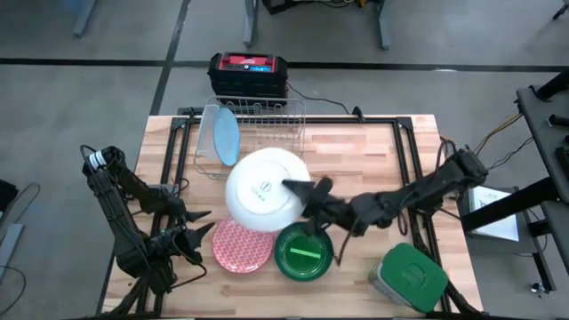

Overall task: Sort dishes
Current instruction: Put the blue patterned plate into the dish rack

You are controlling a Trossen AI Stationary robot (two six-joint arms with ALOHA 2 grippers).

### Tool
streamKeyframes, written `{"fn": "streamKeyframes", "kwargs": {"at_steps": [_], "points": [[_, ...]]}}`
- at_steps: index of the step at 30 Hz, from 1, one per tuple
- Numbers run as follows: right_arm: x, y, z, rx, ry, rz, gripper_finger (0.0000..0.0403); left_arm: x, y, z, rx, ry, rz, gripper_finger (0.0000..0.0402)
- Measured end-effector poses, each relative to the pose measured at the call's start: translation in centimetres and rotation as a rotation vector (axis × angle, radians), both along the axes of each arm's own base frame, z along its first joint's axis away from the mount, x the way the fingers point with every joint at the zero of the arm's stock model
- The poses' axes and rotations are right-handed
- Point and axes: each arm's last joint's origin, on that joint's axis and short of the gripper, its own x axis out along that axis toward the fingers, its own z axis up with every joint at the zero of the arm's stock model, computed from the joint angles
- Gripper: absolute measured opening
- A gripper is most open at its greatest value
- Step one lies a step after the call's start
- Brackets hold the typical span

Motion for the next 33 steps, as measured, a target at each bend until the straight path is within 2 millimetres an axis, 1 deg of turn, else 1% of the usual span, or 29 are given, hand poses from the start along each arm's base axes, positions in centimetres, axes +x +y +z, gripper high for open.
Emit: {"fn": "streamKeyframes", "kwargs": {"at_steps": [2, 4, 6, 8, 10, 12, 13, 14, 16, 18, 20, 25, 27, 33], "points": [[-1.2, -1.2, -0.7, -0.019, -0.069, -0.029, 0.0022, 0.0, 0.0, 0.0, 0.001, -0.001, 0.0, 0.0156], [-2.5, -2.2, -1.6, -0.016, -0.159, -0.021, 0.0022, 0.0, 0.0, 0.0, 0.009, -0.007, -0.004, 0.0156], [-3.3, -2.8, -3.4, -0.039, -0.183, -0.014, 0.0022, 0.1, 0.0, 0.1, 0.022, -0.027, -0.012, 0.0156], [-3.7, -2.9, -5.4, -0.121, -0.136, 0.007, 0.0022, 0.1, 0.0, 0.1, 0.034, -0.054, -0.019, 0.0156], [-3.8, -2.8, -7.5, -0.254, -0.054, 0.049, 0.0022, 0.1, 0.0, 0.2, 0.044, -0.077, -0.025, 0.0156], [-3.8, -2.6, -9.0, -0.446, 0.028, 0.106, 0.0022, 0.2, 0.0, 0.2, 0.056, -0.099, -0.032, 0.0156], [-3.7, -2.6, -9.5, -0.517, 0.055, 0.12, 0.0022, 0.2, 0.0, 0.3, 0.061, -0.107, -0.034, 0.0156], [-3.5, -2.5, -9.9, -0.547, 0.065, 0.139, 0.0022, 0.2, 0.0, 0.3, 0.064, -0.115, -0.036, 0.0156], [-3.3, -2.3, -10.3, -0.538, 0.056, 0.152, 0.0022, 0.2, 0.1, 0.3, 0.069, -0.123, -0.038, 0.0156], [-3.2, -2.2, -10.1, -0.571, 0.028, 0.151, 0.0022, 0.2, 0.1, 0.3, 0.069, -0.128, -0.037, 0.0156], [-3.1, -2.1, -9.9, -0.677, 0.032, 0.161, 0.0022, 0.2, 0.1, 0.3, 0.068, -0.129, -0.037, 0.0156], [-3.0, -1.5, -10.1, -0.912, 0.014, 0.275, 0.0022, 0.3, 0.1, 0.4, 0.075, -0.141, -0.041, 0.0156], [-3.0, -1.3, -9.8, -0.998, -0.01, 0.287, 0.0022, 0.3, 0.1, 0.4, 0.077, -0.142, -0.042, 0.0156], [-3.0, -0.9, -9.6, -1.047, -0.088, 0.412, 0.0023, 0.3, 0.1, 0.4, 0.079, -0.141, -0.041, 0.0156]]}}
